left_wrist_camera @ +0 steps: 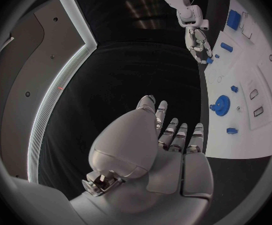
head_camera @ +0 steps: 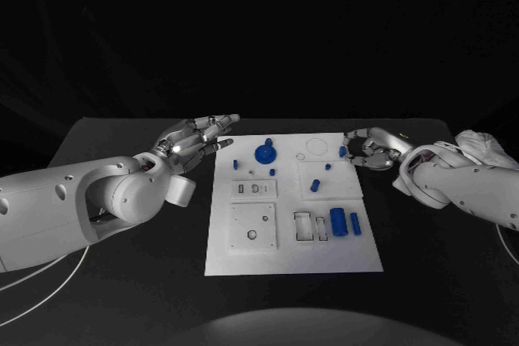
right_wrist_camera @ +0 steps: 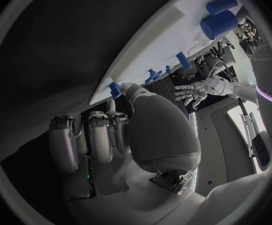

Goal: Assemble the parts on the task board

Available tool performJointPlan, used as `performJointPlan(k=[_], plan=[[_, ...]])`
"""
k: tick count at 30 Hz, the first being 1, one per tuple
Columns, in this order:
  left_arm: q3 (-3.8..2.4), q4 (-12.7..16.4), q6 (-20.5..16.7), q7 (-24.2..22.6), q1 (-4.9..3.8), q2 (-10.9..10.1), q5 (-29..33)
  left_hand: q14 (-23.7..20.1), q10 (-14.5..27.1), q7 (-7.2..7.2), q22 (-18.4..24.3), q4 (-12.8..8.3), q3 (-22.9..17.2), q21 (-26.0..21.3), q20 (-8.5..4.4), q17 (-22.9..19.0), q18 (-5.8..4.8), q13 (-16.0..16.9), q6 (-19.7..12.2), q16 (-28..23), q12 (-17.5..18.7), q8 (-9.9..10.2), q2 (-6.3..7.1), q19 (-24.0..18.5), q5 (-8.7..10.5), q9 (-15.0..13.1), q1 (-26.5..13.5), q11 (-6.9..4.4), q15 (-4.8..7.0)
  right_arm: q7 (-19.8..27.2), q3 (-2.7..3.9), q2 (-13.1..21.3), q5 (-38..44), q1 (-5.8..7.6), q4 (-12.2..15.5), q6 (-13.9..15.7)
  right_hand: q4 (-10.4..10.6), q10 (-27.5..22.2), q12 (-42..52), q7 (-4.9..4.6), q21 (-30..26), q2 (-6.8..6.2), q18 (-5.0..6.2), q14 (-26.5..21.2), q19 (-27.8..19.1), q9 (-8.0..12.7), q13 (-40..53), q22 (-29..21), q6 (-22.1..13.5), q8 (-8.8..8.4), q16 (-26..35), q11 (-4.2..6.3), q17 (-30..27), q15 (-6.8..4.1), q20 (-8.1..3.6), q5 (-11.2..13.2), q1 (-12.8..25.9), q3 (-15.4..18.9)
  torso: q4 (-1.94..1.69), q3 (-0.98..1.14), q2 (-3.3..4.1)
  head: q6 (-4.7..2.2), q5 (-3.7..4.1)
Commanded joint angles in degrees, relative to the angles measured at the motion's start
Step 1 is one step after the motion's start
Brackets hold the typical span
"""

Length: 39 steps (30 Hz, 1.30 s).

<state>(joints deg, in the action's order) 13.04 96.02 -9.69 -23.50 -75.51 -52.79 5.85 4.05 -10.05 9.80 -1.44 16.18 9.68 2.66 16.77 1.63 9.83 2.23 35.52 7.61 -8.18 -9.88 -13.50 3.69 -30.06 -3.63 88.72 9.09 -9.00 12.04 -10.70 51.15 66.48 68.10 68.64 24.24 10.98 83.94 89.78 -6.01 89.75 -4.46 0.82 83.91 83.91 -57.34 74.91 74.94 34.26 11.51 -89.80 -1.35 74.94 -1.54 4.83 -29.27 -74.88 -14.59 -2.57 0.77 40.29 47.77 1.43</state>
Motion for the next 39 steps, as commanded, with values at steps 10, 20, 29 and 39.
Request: performJointPlan(k=[10,20,29,39], plan=[[-0.05,0.0,1.5,0.0,-0.02,0.3,-0.2,-0.3,-0.4,0.44,-0.1,0.0,-0.4,0.3,-0.04,0.0,0.17,0.1,0.0,0.1,-0.2,-0.3,0.22,0.3,-0.29,-0.1,0.1,0.15,-0.10,0.0,0.00,-0.6,0.0,-0.07,-0.4,-1.1,0.0,6.1,0.2,0.04,0.2,-0.25,-0.82,6.1,6.1,4.3,15.1,15.1,2.4,-3.26,-0.2,-0.05,15.1,0.18,0.29,2.7,0.0,-1.2,0.00,0.03,-0.01,0.23,-0.05],[-0.04,0.0,1.6,0.2,-0.01,0.4,-0.2,-0.3,-0.5,0.47,-0.1,0.0,-0.5,0.3,-0.04,0.0,0.15,0.1,0.0,0.2,-0.3,-0.3,0.21,0.3,-0.32,-0.1,0.1,0.19,-0.15,-0.1,0.00,-0.9,0.0,-0.08,-0.9,-1.2,-0.3,6.1,0.2,0.10,0.2,-0.11,-0.82,6.1,6.1,6.9,15.1,15.1,4.2,-4.48,-0.2,-0.01,15.1,0.23,0.30,3.2,-0.3,-1.6,0.02,0.01,0.02,0.36,-0.08],[-0.04,0.0,1.7,0.4,-0.01,0.4,-0.2,-0.3,-0.5,0.47,-0.1,0.0,-0.5,0.3,-0.04,0.0,0.15,0.1,0.0,0.2,-0.3,-0.3,0.21,0.3,-0.32,-0.1,0.1,0.19,-0.15,0.0,0.00,-1.6,-0.2,-0.47,-1.6,-0.3,-2.6,6.1,0.2,0.76,0.2,0.80,-0.79,6.1,6.0,5.8,15.1,15.0,11.1,-0.63,-0.2,0.55,15.1,-0.26,-0.09,0.4,-2.1,-2.1,0.00,0.07,0.04,0.49,-0.20],[-0.04,0.0,1.6,0.3,0.00,0.1,-0.2,-0.3,-0.5,0.49,-0.1,0.0,-0.5,0.3,-0.03,0.0,0.15,0.1,0.0,0.2,-0.3,-0.3,0.21,0.3,-0.33,-0.1,0.2,0.21,-0.16,4.4,0.01,-2.3,-3.2,-1.25,-2.0,6.0,-3.6,6.1,0.2,1.27,0.1,1.79,-0.77,6.1,5.9,3.1,15.1,15.0,12.9,3.14,-0.2,0.95,15.1,-0.59,-0.41,0.0,-2.4,-1.5,0.04,0.03,-0.03,0.88,-0.43]])
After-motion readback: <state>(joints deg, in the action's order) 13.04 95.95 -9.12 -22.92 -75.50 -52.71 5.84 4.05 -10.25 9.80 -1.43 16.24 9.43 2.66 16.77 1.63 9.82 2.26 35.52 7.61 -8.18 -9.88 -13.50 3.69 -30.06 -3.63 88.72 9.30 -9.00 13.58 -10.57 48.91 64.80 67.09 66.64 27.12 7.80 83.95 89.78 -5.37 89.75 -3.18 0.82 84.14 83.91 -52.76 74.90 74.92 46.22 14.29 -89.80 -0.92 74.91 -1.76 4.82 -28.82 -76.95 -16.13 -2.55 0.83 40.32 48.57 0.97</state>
